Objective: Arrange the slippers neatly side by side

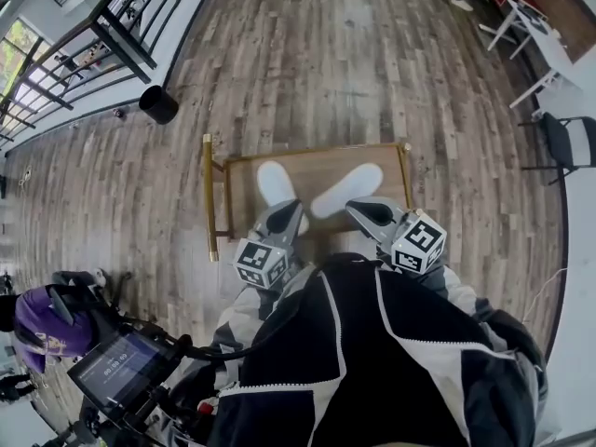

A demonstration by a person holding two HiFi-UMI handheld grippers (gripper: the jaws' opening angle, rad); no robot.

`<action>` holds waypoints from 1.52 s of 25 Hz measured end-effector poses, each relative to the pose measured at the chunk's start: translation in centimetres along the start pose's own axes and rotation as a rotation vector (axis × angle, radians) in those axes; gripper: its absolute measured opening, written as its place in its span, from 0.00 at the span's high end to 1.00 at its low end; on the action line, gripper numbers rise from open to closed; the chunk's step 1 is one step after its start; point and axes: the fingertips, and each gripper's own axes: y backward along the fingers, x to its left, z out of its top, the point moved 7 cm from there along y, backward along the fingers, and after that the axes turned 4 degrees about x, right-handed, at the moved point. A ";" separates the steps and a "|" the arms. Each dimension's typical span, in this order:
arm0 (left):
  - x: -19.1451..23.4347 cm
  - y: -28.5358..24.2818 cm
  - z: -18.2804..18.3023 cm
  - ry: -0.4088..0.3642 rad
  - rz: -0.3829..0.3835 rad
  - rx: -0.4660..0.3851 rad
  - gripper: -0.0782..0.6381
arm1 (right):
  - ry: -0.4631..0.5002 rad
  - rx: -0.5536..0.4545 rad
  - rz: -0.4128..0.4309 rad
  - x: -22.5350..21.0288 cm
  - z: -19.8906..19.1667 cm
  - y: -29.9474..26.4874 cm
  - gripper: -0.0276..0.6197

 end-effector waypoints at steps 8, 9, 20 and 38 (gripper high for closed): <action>6.1 -3.4 -7.1 0.149 0.165 0.221 0.73 | -0.028 0.024 -0.054 -0.5 -1.5 2.1 0.95; 7.0 -3.5 -7.9 0.181 0.189 0.246 0.71 | -0.030 0.023 -0.065 -0.3 -1.5 2.3 0.95; 13.1 -7.4 -15.4 0.389 0.368 0.493 0.60 | -0.087 0.016 -0.201 0.7 -3.3 6.9 0.95; 14.5 -10.1 -17.6 0.349 0.392 0.610 0.85 | -0.099 0.022 -0.247 0.4 -4.2 8.6 0.95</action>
